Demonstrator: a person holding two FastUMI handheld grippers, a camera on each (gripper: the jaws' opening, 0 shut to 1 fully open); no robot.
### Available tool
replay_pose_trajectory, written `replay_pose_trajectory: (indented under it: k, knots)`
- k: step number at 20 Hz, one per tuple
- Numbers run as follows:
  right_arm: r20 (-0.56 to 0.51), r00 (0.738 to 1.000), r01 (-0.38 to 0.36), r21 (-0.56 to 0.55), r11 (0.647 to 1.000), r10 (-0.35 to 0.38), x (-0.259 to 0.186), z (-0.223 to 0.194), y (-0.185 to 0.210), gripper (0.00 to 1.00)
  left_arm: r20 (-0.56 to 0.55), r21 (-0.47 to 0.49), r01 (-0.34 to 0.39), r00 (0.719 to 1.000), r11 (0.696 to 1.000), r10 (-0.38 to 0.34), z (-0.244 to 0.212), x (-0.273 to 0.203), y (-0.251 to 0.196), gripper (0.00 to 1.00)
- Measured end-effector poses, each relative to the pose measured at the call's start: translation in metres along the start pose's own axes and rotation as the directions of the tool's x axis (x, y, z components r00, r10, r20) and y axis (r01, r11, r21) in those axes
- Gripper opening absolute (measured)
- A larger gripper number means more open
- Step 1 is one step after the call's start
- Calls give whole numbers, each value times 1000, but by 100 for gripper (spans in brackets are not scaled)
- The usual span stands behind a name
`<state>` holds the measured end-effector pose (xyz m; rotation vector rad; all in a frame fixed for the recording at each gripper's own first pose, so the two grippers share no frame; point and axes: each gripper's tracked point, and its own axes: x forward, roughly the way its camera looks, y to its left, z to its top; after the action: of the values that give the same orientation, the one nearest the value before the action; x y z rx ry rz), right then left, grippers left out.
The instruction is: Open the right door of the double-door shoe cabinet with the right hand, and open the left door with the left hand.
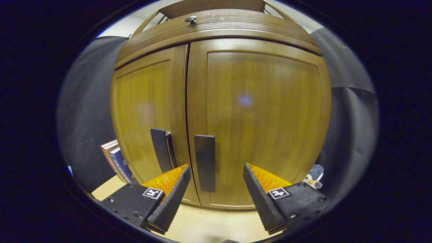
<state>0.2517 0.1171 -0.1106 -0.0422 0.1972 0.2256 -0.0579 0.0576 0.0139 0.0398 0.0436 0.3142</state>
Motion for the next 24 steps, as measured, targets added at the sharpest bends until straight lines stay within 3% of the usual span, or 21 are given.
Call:
replay_pose_trajectory:
  k: [5, 7, 9, 11, 12, 13, 19, 24]
  knots:
    - [-4, 1000, 18, 8, 1000, -18, 22, 3, 2, 84, -15, -4, -21, 1000, 1000, 21, -4, 0, 10, 100]
    - [-2, 1000, 4, 23, 1000, -4, 22, 8, 6, 72, -10, -2, -29, 1000, 1000, 29, -2, 0, 14, 96]
    - [3, 1000, -6, 20, 1000, 6, 31, 8, 15, 52, -1, -6, -39, 999, 999, 39, -2, 0, 20, 96]
    - [16, 999, 39, 23, 999, -39, 36, 7, 14, 37, 8, -13, -36, 999, 999, 36, 1, -1, 22, 96]
    - [22, 998, 56, 25, 998, -56, 37, 4, 14, 37, 12, -15, -33, 999, 999, 33, 1, -1, 23, 100]
    - [6, 998, 64, 23, 998, -64, 38, -1, 13, 37, 16, -17, -29, 999, 999, 29, 1, -1, 24, 96]
    - [-59, 998, -4, 64, 998, 8, 29, -20, 13, 33, 27, -23, -3, 1000, 1000, 3, 0, -8, 29, 96]
    - [-60, 998, -16, 54, 998, 19, 11, -25, 12, 29, 35, -18, 16, 999, 1000, -15, 0, -15, 33, 96]
